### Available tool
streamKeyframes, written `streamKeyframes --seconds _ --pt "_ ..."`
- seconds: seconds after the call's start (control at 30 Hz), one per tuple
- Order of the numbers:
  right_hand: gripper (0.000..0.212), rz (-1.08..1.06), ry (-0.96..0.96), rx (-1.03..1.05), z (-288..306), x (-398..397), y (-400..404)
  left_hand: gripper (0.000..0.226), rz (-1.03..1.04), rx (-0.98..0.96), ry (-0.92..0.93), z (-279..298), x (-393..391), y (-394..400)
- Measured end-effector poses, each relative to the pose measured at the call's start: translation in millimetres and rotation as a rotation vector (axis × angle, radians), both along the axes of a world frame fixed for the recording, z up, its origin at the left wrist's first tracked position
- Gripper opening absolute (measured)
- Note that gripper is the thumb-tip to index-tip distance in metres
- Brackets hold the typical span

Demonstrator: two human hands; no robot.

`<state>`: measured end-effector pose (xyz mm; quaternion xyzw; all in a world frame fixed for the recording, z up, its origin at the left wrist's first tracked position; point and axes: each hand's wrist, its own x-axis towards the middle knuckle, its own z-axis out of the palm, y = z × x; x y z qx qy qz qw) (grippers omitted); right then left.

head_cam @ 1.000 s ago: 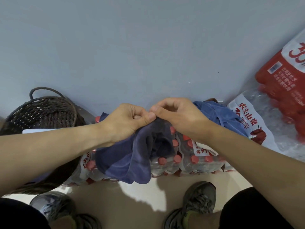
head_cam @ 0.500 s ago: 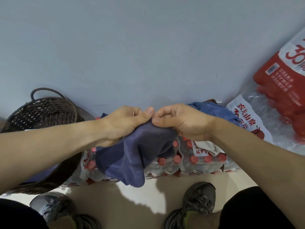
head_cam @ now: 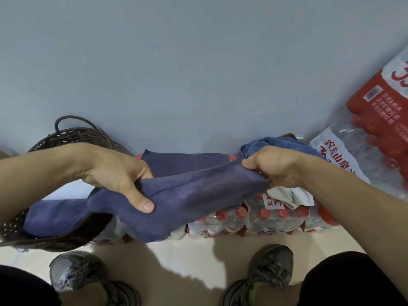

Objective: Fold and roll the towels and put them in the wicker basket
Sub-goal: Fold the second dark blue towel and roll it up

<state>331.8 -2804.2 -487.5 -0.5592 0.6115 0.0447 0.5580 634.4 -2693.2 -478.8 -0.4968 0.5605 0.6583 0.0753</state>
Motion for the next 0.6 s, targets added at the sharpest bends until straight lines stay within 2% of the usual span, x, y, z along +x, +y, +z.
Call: streamKeyframes --seconds 0.1,0.2,0.3,0.4,0.5,0.6 --pt "0.025 0.125 0.106 0.123 -2.8 -12.4 -1.8 0.014 -0.049 0.03 -0.03 1.1 18.8 -0.5" --pt "0.031 0.208 0.19 0.194 -5.6 -20.7 -3.1 0.016 -0.14 0.12 -0.021 5.6 32.2 -4.8" --pt "0.028 0.31 0.21 0.284 -5.9 -23.1 -4.7 0.016 -0.099 0.173 0.063 3.0 44.3 -6.1" --pt "0.024 0.317 0.178 0.305 -9.4 -22.2 -4.2 0.02 0.13 0.177 0.156 -6.9 50.2 -9.4" --pt "0.024 0.227 0.124 0.204 -17.9 -19.5 -6.1 0.031 0.425 0.072 0.052 -21.3 51.5 -17.3" --pt "0.015 0.062 0.031 0.064 -30.5 -15.2 -12.5 0.016 0.688 -0.061 -0.062 -38.8 49.5 -26.1"
